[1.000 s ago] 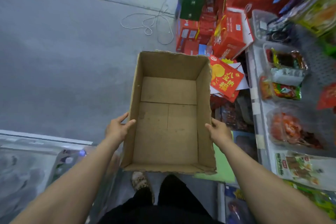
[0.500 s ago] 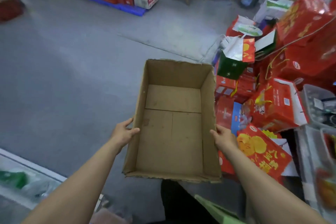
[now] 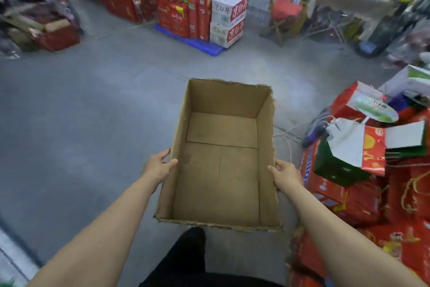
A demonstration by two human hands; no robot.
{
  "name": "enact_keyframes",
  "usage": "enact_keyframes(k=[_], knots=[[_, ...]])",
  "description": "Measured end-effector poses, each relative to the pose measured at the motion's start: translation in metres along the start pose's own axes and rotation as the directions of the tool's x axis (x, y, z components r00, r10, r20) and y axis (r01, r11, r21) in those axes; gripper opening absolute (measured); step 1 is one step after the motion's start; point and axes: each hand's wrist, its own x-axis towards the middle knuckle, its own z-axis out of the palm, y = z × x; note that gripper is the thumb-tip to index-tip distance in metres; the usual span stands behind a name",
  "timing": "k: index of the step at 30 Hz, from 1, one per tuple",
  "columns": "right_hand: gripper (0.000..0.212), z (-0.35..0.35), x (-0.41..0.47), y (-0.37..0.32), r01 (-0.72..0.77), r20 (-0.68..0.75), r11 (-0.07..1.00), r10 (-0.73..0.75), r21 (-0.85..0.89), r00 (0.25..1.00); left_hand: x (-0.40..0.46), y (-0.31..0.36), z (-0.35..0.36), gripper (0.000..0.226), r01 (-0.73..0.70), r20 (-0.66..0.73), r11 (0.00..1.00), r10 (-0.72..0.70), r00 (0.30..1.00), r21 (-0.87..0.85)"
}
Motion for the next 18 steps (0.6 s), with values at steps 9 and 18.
enact_keyframes(k=[9, 18], knots=[[0.025, -0.013, 0.211, -0.174, -0.018, 0.029, 1.000, 0.017, 0.004, 0.999, 0.228, 0.144, -0.051, 0.056, -0.040, 0.041, 0.999, 0.041, 0.998, -0.037], [0.039, -0.042, 0.423, -0.321, -0.055, 0.027, 0.995, 0.053, 0.087, 0.998, 0.447, 0.306, -0.085, 0.072, -0.020, 0.141, 0.998, 0.027, 0.990, -0.051]])
